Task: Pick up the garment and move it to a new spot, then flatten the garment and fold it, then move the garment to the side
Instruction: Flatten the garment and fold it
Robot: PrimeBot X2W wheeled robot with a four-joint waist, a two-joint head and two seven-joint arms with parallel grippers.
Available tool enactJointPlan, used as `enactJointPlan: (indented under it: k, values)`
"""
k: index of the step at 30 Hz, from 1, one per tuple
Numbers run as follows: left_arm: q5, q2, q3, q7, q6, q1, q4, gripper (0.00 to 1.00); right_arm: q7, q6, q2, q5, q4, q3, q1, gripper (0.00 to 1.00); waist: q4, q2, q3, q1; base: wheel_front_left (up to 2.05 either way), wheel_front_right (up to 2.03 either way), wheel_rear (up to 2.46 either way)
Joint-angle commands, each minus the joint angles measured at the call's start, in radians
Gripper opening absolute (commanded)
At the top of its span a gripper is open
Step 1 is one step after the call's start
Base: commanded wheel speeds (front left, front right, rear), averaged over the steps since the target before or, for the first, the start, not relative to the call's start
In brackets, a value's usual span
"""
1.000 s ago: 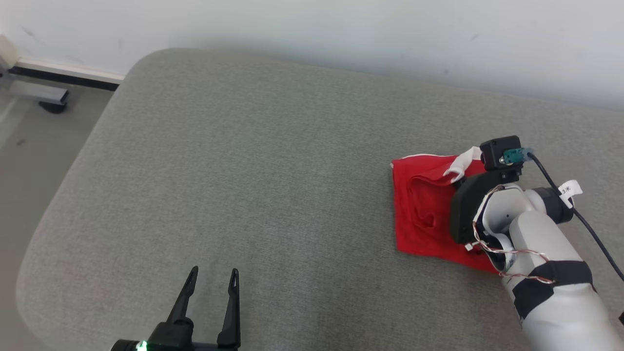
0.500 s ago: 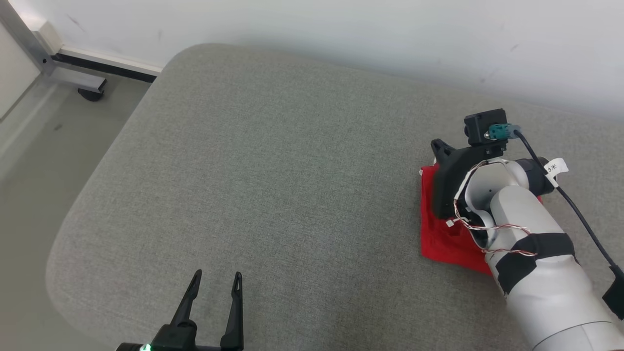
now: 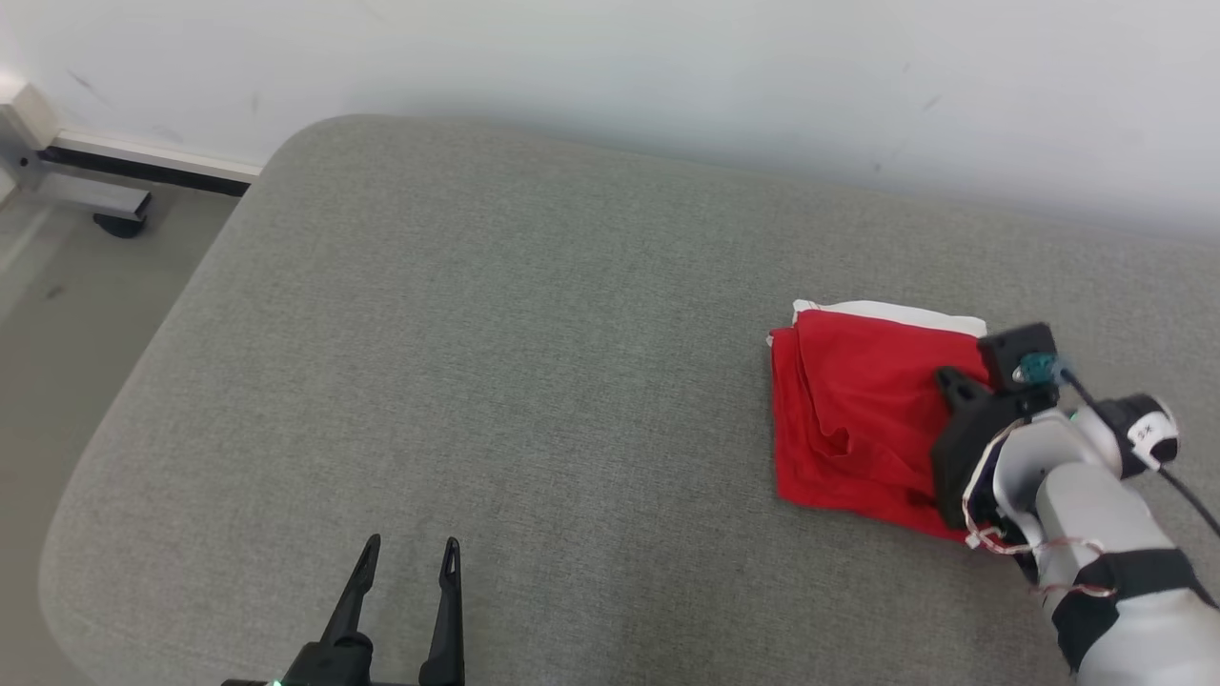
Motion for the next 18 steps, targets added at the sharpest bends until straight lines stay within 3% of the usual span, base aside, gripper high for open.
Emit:
enactJointPlan:
  k: [1, 10, 18]
  values:
    - [0.001, -0.001, 0.0, -0.003, -0.001, 0.0, 0.0, 1.0, -0.014, -0.003, 0.012, 0.003, -0.008, 0.003, 0.035, 0.0, -0.016, 0.0, 0.007, 0.0, 0.0, 0.0, 0.0]
    - [0.006, -0.001, 0.006, -0.003, -0.001, -0.003, 0.002, 1.0, -0.03, -0.003, 0.086, 0.029, -0.125, 0.076, 0.139, 0.0, -0.042, 0.0, 0.005, 0.0, 0.0, 0.0, 0.0]
    - [0.009, -0.001, 0.007, -0.003, -0.006, 0.001, 0.009, 1.0, 0.052, -0.003, 0.151, 0.07, -0.273, 0.223, 0.277, 0.0, -0.057, 0.0, -0.017, 0.0, 0.0, 0.0, 0.0]
